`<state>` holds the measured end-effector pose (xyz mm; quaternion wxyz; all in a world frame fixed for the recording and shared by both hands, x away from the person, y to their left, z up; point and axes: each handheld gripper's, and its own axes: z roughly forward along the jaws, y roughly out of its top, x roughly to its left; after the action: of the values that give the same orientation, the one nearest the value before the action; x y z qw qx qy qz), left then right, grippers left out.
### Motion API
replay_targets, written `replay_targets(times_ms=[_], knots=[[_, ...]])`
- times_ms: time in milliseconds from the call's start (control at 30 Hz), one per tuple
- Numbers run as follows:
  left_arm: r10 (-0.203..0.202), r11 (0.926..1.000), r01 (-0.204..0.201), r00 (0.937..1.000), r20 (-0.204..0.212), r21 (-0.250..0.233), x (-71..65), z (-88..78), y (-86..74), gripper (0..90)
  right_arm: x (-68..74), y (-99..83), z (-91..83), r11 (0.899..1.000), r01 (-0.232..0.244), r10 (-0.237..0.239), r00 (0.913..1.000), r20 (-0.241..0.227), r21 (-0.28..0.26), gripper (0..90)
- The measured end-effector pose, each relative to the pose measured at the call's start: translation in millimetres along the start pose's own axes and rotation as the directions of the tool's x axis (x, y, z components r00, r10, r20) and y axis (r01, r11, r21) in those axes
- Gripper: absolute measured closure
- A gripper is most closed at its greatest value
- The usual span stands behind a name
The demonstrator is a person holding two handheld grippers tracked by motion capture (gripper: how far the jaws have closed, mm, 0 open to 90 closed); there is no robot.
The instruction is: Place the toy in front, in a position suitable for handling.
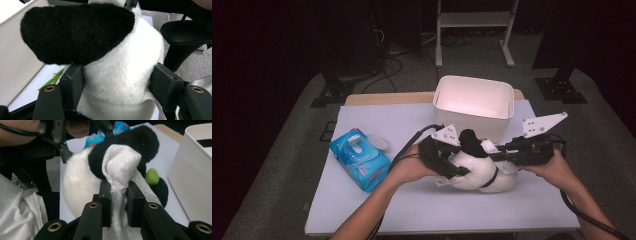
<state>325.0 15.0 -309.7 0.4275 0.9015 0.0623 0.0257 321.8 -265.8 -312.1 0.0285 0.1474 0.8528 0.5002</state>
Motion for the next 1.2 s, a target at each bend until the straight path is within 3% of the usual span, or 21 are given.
replay_targets(times_ms=[300, 533, 633, 833, 933, 1067, 1200], knots=[[0.035, 0.9988, -0.035, 0.9994, 0.001, 0.033, 0.6, 16.7, 22.9, 32.2, 9.5, 35.9, -6.3, 0.991, 0.108, -0.111, 0.9931, 0.04, 0.074, 76.3], [0.045, 0.9982, -0.045, 0.999, 0.0, 0.04, 1.5, 29.8, 38.2, 31.0, 9.4, 42.7, -5.2, 0.982, 0.135, -0.144, 0.9876, 0.064, 0.13, 76.4], [0.054, 0.9981, -0.054, 0.9986, 0.002, 0.032, 1.7, 35.1, 42.7, 29.4, 5.9, 33.6, -10.5, 0.98, 0.114, -0.128, 0.9885, 0.081, 0.161, 76.6], [0.079, 0.9968, -0.079, 0.9968, -0.001, -0.009, -3.6, 32.8, 47.5, 26.9, -0.8, 14.9, -26.6, 0.99, 0.059, -0.073, 0.9919, 0.104, 0.13, 77.0], [0.077, 0.9969, -0.078, 0.9969, -0.011, -0.016, -3.1, 25.8, 40.3, 26.9, -2.9, 10.2, -32.4, 0.991, 0.048, -0.064, 0.9907, 0.12, 0.126, 76.9], [0.04, 0.9987, -0.04, 0.999, -0.021, -0.03, 4.0, 18.5, 23.1, 26.9, -4.7, 2.1, -43.9, 0.994, 0.016, -0.03, 0.9907, 0.132, 0.107, 77.0], [0.007, 0.9979, -0.008, 0.9998, -0.017, -0.064, 8.0, 12.6, 9.7, 26.9, -2.5, -2.6, -49.8, 0.994, 0.012, -0.027, 0.9897, 0.141, 0.107, 76.9]])
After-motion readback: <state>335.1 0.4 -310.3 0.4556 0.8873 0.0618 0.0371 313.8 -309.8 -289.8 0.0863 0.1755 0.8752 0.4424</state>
